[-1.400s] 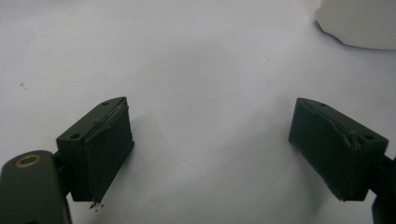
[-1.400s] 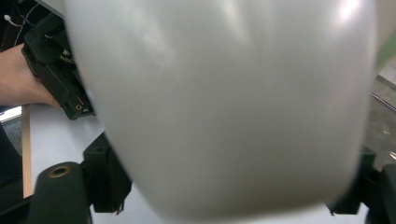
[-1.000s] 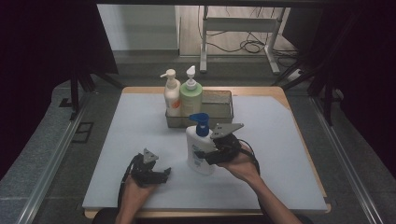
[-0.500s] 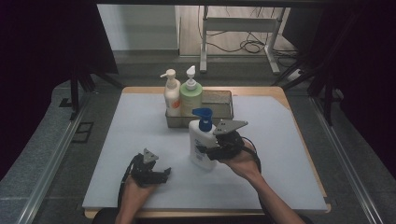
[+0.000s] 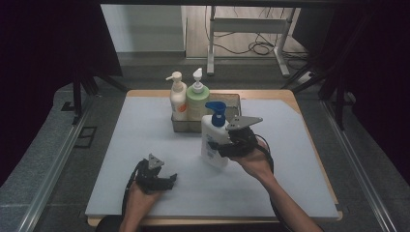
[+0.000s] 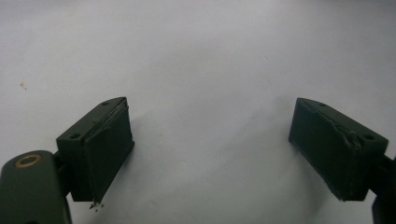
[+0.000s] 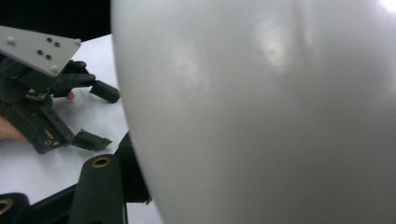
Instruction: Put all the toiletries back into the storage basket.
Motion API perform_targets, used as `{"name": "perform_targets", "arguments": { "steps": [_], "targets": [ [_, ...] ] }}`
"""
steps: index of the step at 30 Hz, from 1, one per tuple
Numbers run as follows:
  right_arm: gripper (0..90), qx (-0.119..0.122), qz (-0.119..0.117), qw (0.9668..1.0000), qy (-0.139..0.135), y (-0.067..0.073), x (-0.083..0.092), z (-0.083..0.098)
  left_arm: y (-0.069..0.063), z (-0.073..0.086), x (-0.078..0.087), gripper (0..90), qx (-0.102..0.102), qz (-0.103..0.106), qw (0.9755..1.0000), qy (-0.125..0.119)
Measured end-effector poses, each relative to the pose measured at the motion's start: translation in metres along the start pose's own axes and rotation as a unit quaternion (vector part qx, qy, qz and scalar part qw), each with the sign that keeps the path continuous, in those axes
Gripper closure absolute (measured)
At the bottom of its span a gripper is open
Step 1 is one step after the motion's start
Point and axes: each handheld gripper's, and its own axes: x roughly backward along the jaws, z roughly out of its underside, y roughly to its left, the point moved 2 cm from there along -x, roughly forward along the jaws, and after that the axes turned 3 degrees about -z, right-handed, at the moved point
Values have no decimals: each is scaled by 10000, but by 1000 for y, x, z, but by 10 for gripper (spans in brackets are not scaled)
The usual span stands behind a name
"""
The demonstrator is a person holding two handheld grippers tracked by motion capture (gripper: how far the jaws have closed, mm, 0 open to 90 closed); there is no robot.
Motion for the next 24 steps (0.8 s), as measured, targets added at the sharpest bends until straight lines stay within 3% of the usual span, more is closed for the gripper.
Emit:
{"name": "perform_targets", "arguments": {
  "steps": [24],
  "targets": [
    [377,-223,475,9984,-212,-28,16,-33,0,0,0,129,0,-1,10000,0]
  ]
}}
